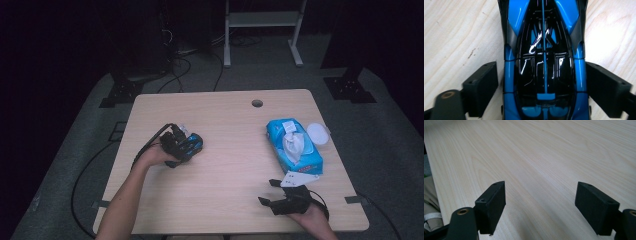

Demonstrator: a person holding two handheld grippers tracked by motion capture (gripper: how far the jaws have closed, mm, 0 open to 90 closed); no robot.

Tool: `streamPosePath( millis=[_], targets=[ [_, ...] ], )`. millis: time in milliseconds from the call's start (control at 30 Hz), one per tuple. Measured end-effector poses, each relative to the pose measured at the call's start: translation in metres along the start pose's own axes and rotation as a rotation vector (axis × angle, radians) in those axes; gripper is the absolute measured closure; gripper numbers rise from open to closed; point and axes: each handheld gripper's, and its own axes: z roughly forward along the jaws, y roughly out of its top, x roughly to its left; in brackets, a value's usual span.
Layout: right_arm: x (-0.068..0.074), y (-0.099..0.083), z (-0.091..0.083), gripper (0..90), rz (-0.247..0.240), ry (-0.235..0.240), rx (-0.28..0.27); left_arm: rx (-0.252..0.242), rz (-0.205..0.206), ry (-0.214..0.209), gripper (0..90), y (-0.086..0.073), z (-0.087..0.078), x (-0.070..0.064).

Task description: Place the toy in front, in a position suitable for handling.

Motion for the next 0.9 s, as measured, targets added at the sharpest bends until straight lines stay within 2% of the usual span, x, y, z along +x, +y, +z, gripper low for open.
streamPosePath(
  millis=[133,200,833,900],
  targets=[
    [0.0000,-0.0002,0.0004,23.8,-0.002,0.000,0.002,-0.002,-0.012,-0.021,25.2,0.0013,-0.0007,0.0017],
    [0.0005,-0.0001,0.0004,23.8,-0.002,0.000,0.002,-0.004,-0.020,-0.031,25.5,0.0004,-0.0005,0.0036],
    [0.0007,0.0001,0.0004,23.8,-0.007,-0.005,-0.007,0.019,0.008,-0.005,26.0,-0.0016,-0.0042,0.0014],
    [0.0009,0.0002,0.0001,23.8,-0.005,-0.005,-0.009,0.014,0.006,-0.014,26.0,-0.0016,-0.0052,0.0014]
  ],
)
